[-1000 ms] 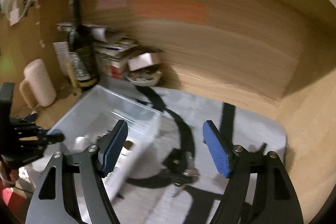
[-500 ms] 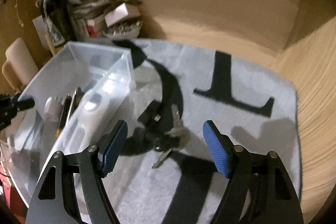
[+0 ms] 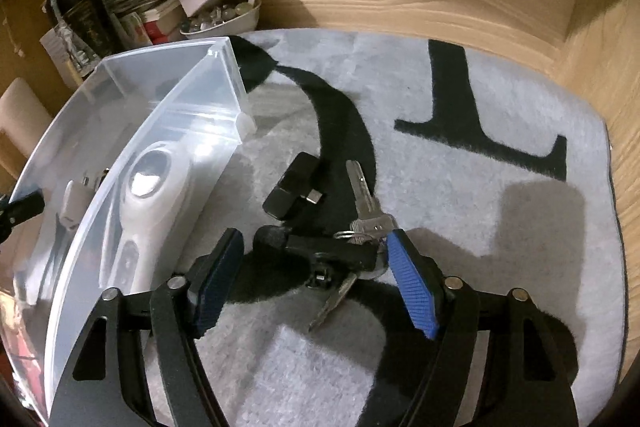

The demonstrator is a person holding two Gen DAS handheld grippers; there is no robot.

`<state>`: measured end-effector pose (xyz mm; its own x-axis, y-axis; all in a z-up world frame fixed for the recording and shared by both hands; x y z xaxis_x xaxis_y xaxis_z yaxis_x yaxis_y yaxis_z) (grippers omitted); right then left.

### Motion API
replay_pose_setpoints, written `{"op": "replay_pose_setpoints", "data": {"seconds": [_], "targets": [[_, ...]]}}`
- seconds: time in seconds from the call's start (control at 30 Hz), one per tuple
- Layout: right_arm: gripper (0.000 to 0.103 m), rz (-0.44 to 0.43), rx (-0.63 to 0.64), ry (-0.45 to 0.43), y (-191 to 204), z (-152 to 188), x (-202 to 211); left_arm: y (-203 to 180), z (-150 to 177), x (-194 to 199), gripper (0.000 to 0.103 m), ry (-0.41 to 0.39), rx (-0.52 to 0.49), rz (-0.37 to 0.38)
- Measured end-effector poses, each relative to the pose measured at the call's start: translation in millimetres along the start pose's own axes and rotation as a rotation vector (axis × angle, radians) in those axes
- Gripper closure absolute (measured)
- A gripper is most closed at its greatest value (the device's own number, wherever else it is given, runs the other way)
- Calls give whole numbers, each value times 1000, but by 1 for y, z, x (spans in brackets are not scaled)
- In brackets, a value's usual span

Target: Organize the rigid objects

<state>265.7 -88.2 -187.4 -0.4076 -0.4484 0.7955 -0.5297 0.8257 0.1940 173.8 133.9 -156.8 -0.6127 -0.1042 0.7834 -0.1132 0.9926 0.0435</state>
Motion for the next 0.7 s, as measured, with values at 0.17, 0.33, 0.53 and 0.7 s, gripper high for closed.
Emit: {"op": "replay_pose_setpoints", "data": {"seconds": [0.17,0.33,0.53,0.7], "targets": [[45,11,11,-26,0,1,8,-1,0,0,95,0,-1,-1],[46,28,29,-64,2,-2,25,0,0,0,95,-1,-3,-4],[46,29,65,-137,13,-19,53,-1,0,0,95,0,-1,-3],[46,10,107,-199,31,-37,71,-1,0,0,95,-1,-2,-3]]}}
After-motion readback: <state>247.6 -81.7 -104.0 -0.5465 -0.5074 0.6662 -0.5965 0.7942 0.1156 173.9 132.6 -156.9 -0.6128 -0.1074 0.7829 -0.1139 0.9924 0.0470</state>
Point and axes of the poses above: each gripper's, at about its wrist camera, not at the fingertips, and x roughly against the way its jaws point, y to its left, z to its underside, the point moved 7 cm from there along -x, roughly the way its jaws point, and after that the axes turned 8 degrees about -z, right-handed, at the moved point
